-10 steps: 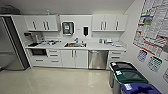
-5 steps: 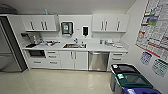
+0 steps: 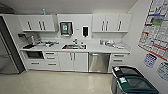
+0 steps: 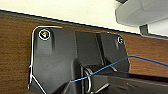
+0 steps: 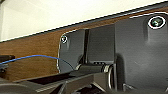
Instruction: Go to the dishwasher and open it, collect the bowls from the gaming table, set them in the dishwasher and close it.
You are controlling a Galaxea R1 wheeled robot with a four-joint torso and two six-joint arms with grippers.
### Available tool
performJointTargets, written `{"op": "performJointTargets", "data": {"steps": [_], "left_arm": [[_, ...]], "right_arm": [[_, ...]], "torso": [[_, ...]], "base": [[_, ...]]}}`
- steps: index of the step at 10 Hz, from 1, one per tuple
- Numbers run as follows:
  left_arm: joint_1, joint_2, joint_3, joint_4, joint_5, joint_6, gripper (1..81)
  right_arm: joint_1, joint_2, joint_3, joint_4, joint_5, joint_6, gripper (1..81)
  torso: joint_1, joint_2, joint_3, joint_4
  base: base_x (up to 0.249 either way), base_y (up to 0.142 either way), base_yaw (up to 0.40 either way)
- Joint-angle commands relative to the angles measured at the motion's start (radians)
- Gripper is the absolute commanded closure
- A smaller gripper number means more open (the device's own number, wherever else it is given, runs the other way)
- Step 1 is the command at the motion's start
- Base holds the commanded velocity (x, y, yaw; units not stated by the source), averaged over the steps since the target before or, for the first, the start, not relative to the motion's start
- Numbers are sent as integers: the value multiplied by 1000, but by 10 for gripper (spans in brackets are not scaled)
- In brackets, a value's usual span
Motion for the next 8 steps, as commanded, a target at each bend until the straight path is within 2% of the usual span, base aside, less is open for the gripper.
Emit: {"op": "performJointTargets", "data": {"steps": [1,8], "left_arm": [[-49,-22,18,8,53,4,10],[-49,-27,19,6,53,4,10]], "right_arm": [[40,-15,22,-3,-44,2,10],[40,-15,25,-5,-44,2,10]], "torso": [[0,0,0,0],[0,0,0,0]], "base": [[135,0,0],[118,0,0]]}}
